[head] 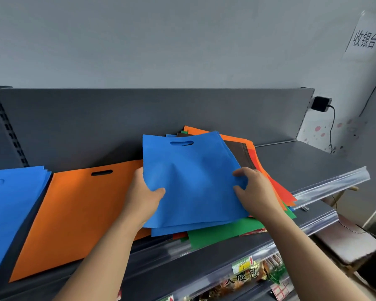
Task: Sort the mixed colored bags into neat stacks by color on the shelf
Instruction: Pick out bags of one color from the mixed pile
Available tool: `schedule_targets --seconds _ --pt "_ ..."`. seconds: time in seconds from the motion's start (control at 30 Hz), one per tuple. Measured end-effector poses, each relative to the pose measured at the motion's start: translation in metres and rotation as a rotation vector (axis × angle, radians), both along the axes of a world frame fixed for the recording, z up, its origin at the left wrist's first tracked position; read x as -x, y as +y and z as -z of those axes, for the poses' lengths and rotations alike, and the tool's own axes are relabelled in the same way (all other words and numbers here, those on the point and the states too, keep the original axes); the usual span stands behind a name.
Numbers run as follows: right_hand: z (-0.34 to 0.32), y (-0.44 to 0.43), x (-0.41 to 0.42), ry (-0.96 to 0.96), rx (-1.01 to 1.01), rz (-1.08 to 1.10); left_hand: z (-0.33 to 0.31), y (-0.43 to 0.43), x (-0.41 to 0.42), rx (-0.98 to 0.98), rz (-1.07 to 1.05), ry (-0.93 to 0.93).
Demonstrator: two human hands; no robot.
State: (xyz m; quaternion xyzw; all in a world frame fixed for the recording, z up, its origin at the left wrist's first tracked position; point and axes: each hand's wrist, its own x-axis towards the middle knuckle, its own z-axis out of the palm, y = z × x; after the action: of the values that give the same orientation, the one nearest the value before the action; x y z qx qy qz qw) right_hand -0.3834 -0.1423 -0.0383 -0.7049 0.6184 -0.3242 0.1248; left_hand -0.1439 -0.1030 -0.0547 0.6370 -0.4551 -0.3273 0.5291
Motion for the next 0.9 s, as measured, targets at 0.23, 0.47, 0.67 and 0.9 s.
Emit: schedule_targets --seconds 0.23,0.47,0.67,0.9 --pt "-0.007 0.019 -0.045 -0.066 0.117 -0.065 -0.008 0.031 -0.043 0.071 -0.043 -0.067" --pt "-0.009 0.05 -0.133 -0.127 0.08 -0.159 -0.012 0.084 -0.126 0.025 -0.163 -0.137" --pt "-0.003 0.08 -0.227 -0.127 0.017 -0.261 -0.016 0.14 -0.209 -0.077 -0.256 -0.213" --pt "0.014 0.122 -0.324 -0.131 -0.042 -0.349 -0.009 0.198 -0.302 -0.13 -0.329 -0.335"
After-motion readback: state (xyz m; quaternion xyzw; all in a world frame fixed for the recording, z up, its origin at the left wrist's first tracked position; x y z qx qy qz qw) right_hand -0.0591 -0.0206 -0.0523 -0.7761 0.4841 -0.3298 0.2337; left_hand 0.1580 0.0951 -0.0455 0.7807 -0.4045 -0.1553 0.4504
